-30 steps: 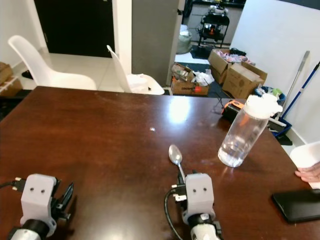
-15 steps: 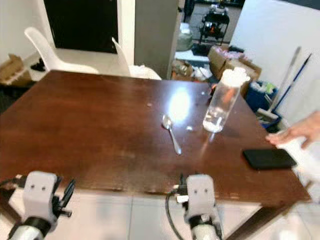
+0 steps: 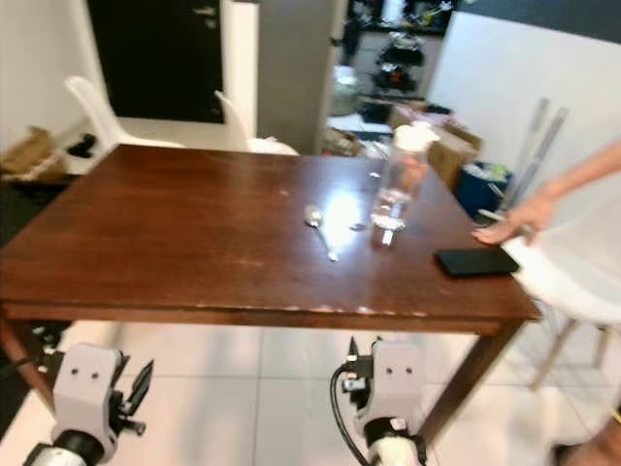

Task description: Setting the table

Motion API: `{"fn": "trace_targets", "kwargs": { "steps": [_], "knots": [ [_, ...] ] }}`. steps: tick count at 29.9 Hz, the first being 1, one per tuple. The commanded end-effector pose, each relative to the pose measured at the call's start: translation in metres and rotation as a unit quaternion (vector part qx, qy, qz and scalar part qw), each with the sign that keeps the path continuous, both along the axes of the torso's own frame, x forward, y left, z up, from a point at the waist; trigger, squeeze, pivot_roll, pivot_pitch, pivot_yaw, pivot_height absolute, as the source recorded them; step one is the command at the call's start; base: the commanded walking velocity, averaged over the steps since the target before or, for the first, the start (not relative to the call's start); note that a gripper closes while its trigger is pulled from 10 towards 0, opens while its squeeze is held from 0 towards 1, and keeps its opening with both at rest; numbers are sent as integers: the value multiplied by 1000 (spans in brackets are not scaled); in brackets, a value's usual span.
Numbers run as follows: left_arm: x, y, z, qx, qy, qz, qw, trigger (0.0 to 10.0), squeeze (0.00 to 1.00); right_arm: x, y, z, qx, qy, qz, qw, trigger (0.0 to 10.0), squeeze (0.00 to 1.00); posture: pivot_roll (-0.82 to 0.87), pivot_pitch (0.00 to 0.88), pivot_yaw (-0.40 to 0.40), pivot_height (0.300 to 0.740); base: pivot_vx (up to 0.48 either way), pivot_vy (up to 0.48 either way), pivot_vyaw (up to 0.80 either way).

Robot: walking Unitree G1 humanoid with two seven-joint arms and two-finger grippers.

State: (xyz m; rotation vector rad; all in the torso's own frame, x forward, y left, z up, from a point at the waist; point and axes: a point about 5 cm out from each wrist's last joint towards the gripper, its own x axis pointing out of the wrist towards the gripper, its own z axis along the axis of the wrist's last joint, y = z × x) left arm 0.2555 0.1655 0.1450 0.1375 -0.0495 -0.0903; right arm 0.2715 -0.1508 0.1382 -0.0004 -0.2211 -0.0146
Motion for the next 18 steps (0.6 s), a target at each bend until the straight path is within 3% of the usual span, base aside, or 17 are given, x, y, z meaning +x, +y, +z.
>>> {"fn": "trace_targets", "kwargs": {
  "steps": [1, 3, 12, 15, 17, 18],
  "knots": [
    [-3, 1, -8, 2, 18, 5, 1000, 10000, 0, -1, 1, -6, 4, 16, 5, 1000, 10000, 0, 44, 147, 34, 740, 0, 0, 0],
    [-3, 1, -8, 4, 19, 5, 1000, 10000, 0, -1, 1, -8, 1, 23, 4, 1000, 10000, 0, 44, 148, 34, 740, 0, 0, 0],
    [-4, 4, -12, 8, 26, 11, 1000, 10000, 0, 1, 1, -18, -28, 55, 9, 998, 10000, 0, 46, 149, 31, 740, 0, 0, 766],
    [-4, 6, -19, 13, 41, 17, 999, 10000, 0, 1, 3, -26, -46, 75, 21, 996, 10000, 0, 47, 148, 31, 740, 0, 0, 775],
    [-6, 13, -40, 21, 79, 32, 996, 10000, 0, -3, 5, -47, -83, 118, 41, 989, 10000, 0, 47, 147, 29, 740, 0, 0, 778],
    [-6, 13, -40, 21, 79, 32, 996, 10000, 0, -3, 5, -47, -83, 118, 41, 989, 10000, 0, 47, 147, 29, 740, 0, 0, 781]
  ]
}}
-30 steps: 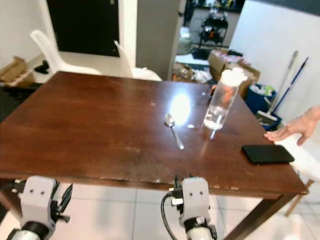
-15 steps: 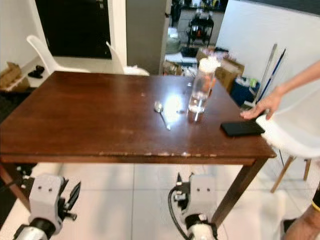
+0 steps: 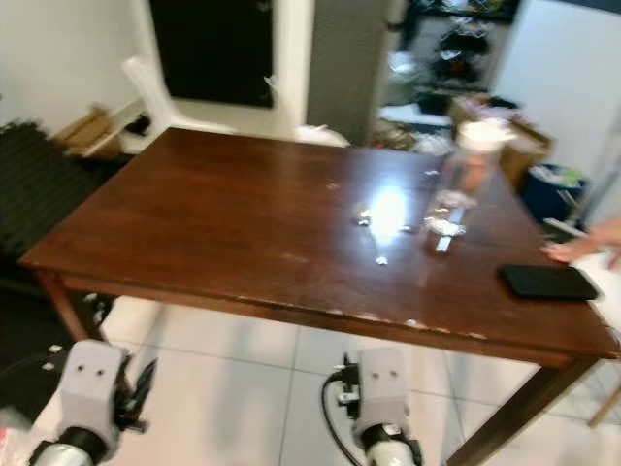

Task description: Setting the table

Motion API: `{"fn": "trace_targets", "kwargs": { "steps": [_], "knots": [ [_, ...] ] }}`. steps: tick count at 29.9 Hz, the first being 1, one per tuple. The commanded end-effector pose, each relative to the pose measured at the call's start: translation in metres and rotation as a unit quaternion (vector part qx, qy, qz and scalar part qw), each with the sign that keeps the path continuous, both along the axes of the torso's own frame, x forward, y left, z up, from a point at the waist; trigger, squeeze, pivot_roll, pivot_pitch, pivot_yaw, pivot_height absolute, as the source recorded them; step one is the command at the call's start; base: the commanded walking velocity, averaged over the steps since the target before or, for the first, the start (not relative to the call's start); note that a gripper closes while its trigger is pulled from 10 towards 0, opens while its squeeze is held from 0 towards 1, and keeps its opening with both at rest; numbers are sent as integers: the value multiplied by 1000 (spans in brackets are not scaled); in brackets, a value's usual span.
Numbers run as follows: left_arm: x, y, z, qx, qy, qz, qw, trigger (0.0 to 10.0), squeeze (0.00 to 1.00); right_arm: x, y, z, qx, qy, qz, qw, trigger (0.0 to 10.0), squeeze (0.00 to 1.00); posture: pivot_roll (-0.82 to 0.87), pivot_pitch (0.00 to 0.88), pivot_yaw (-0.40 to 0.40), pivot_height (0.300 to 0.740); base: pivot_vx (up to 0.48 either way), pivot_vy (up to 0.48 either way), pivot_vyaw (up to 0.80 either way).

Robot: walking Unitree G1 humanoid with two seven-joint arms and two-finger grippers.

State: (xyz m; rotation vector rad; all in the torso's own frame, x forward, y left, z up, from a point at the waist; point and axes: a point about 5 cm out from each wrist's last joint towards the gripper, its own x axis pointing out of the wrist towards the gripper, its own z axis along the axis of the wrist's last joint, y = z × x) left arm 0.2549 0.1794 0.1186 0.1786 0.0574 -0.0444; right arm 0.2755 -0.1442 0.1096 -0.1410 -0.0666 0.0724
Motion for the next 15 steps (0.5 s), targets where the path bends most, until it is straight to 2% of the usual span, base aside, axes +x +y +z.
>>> {"fn": "trace_targets", "kwargs": {
  "steps": [1, 2, 3, 4, 6, 8, 9, 12, 15],
  "knots": [
    [-14, 11, -47, 16, 91, 21, 996, 10000, 0, -16, -5, -52, -54, 114, 17, 992, 10000, 0, 47, 145, 29, 740, 0, 0, 781],
    [-21, 19, -66, 21, 124, 35, 991, 10000, 0, -23, -11, -70, -62, 148, 17, 987, 10000, 0, 46, 146, 27, 740, 0, 0, 788],
    [-21, 19, -66, 21, 124, 35, 991, 10000, 0, -23, -11, -70, -62, 148, 17, 987, 10000, 0, 46, 146, 27, 740, 0, 0, 788],
    [-26, 24, -77, 23, 143, 43, 989, 10000, 0, -28, -14, -80, -65, 167, 16, 984, 10000, 0, 46, 146, 27, 740, 0, 0, 788],
    [-41, 34, -107, 19, 201, 61, 977, 10000, 0, -44, -29, -110, -68, 235, 0, 970, 10000, 0, 44, 147, 22, 740, 0, 0, 788],
    [-55, 40, -128, 18, 244, 64, 968, 10000, 0, -59, -43, -131, -70, 285, -23, 956, 10000, 0, 44, 148, 16, 740, 0, 0, 788],
    [-55, 40, -128, 18, 244, 64, 968, 10000, 0, -59, -43, -131, -70, 285, -23, 956, 10000, 0, 44, 148, 16, 740, 0, 0, 788],
    [-72, 46, -149, 12, 294, 70, 953, 10000, 0, -78, -57, -151, -60, 335, -51, 939, 10000, 0, 39, 147, 13, 740, 0, 0, 788],
    [-83, 50, -163, 19, 323, 75, 943, 10000, 0, -81, -61, -155, -57, 340, -57, 937, 10000, 0, 34, 147, 13, 740, 0, 0, 788]
  ]
}}
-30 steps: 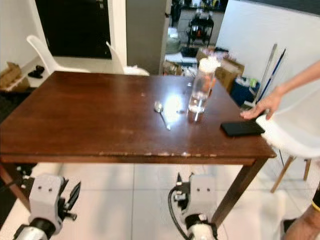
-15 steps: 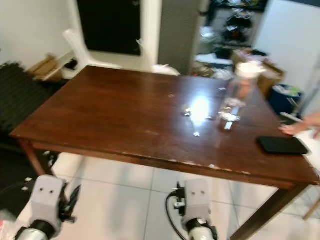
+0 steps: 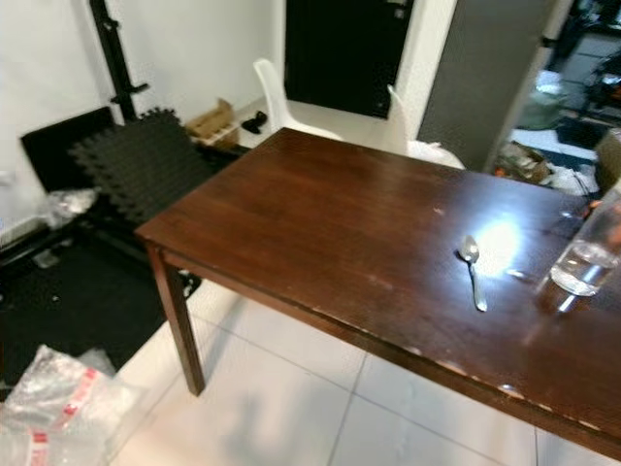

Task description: Setting the table

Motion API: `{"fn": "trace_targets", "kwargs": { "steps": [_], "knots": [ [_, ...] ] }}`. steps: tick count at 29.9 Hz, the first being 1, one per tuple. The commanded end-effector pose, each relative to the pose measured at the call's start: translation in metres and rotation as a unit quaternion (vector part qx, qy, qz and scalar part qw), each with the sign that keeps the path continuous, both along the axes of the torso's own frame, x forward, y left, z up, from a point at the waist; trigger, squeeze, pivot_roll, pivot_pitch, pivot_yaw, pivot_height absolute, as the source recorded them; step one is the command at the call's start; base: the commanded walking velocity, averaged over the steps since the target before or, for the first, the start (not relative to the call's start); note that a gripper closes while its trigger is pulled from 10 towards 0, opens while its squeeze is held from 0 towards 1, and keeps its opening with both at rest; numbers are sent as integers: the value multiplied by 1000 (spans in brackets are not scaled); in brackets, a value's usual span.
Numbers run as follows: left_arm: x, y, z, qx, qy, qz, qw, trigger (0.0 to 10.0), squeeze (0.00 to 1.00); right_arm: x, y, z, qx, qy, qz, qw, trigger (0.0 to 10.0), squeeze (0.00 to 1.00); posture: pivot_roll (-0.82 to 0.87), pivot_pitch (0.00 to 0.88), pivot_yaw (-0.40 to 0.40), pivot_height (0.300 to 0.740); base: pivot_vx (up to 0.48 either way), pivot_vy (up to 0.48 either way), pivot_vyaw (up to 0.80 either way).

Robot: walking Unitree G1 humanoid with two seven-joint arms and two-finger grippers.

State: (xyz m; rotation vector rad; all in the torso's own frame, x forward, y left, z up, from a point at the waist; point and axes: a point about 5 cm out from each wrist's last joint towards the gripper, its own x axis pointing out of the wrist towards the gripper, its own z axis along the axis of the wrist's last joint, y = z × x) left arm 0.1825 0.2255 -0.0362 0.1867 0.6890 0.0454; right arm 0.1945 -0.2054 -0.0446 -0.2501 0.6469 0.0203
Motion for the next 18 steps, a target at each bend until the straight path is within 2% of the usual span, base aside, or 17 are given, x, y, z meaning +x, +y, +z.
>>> {"fn": "trace_targets", "kwargs": {
  "steps": [1, 4, 8, 12, 18],
  "knots": [
    [-13, 4, -11, 4, 23, 4, 1000, 10000, 0, 2, 1, 1, 11, -13, -7, 1000, 10000, 0, 33, 147, 13, 740, 0, 0, 788],
    [-15, 4, -12, 4, 24, 4, 1000, 10000, 0, 5, 2, 3, 13, -21, -3, 1000, 10000, 0, 33, 146, 13, 740, 0, 0, 788],
    [-13, 3, -14, 1, 10, 5, 1000, 10000, 0, 25, 14, 15, 27, -71, 20, 997, 10000, 0, 41, 146, 8, 740, 0, 0, 788],
    [-9, 3, -14, -1, 0, 6, 1000, 10000, 0, 34, 19, 21, 33, -91, 26, 995, 10000, 0, 43, 143, 7, 740, 0, 0, 788],
    [-3, 1, -12, -2, -14, 4, 1000, 10000, 0, 40, 21, 25, 39, -108, 28, 993, 10000, 0, 41, 139, 9, 740, 0, 0, 788]
  ]
}}
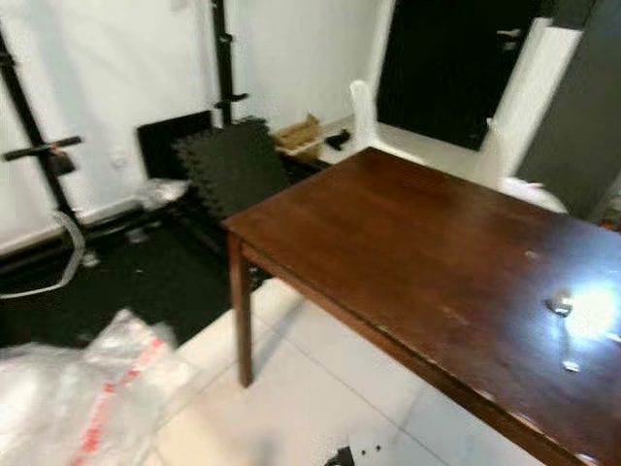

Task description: Setting the table

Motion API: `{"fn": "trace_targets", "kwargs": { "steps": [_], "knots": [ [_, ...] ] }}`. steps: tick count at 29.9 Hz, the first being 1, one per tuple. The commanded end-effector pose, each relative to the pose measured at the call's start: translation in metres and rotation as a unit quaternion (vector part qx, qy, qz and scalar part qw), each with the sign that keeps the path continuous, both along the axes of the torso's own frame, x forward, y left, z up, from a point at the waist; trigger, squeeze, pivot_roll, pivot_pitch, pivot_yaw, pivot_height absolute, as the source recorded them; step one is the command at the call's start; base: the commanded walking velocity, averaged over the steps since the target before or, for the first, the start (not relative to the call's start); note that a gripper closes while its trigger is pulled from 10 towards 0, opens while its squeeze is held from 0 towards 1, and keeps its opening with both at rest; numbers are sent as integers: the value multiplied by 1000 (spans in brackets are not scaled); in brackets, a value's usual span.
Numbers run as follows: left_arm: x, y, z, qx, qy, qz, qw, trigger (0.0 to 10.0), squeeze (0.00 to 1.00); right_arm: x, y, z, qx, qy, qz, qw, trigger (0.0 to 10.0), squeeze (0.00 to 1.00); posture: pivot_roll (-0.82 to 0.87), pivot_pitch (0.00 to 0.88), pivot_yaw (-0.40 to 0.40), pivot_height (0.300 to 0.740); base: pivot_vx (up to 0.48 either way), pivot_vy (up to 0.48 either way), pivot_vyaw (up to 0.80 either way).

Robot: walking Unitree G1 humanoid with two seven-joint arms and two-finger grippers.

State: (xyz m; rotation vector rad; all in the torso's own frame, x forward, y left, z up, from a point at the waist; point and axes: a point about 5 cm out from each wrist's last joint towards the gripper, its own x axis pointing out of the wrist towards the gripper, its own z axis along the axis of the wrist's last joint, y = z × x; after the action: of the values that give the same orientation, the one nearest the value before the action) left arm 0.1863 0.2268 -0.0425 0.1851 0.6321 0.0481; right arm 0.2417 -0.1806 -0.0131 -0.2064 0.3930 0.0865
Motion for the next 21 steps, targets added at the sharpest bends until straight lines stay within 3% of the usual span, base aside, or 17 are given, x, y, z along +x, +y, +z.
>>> {"fn": "trace_targets", "kwargs": {
  "steps": [1, 21],
  "knots": [
    [-6, 0, -5, -3, 12, 4, 1000, 10000, 0, -7, -3, -6, 5, 13, -9, 1000, 10000, 0, 40, 139, 10, 740, 0, 0, 788],
    [4, -1, 0, -4, -16, 1, 1000, 10000, 0, -6, -2, -7, 5, 5, -8, 1000, 10000, 0, 42, 132, 16, 740, 0, 0, 788]
  ]
}}
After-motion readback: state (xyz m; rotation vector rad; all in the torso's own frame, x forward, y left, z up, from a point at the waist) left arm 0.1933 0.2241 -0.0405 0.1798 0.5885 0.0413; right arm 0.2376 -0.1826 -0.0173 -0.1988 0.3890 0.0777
